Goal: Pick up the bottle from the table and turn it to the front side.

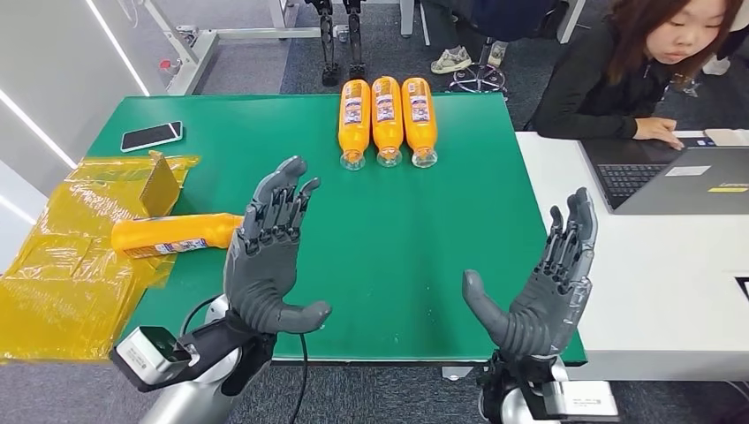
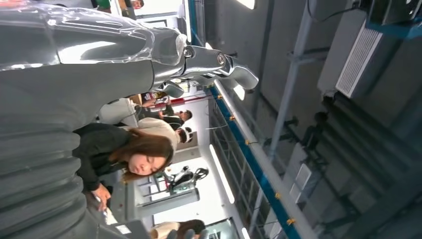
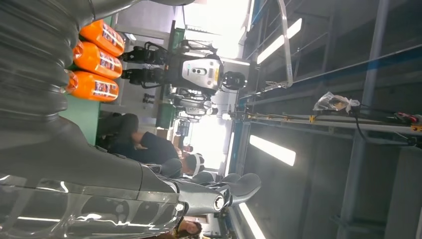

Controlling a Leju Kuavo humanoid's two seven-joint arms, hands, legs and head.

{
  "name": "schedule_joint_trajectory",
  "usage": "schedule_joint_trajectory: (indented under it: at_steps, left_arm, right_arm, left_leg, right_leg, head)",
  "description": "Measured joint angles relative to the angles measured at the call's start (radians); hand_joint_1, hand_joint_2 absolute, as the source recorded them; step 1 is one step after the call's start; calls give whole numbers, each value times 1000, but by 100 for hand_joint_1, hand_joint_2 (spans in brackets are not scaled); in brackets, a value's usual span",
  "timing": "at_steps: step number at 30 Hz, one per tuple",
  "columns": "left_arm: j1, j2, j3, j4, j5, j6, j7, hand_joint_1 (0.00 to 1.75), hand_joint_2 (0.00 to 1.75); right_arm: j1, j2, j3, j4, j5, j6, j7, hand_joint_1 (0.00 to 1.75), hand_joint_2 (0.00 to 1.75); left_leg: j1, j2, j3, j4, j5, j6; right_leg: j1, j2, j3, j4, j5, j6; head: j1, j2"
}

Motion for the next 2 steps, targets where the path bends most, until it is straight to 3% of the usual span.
schedule_joint_trajectory:
  at_steps: [2]
  left_arm:
    - [4,-6,0,-6,1,1,0,0,175]
  right_arm:
    - [0,0,0,-1,2,0,0,0,175]
  left_leg:
    - [0,0,0,0,0,0]
  right_leg:
    - [0,0,0,0,0,0]
  head:
    - [0,0]
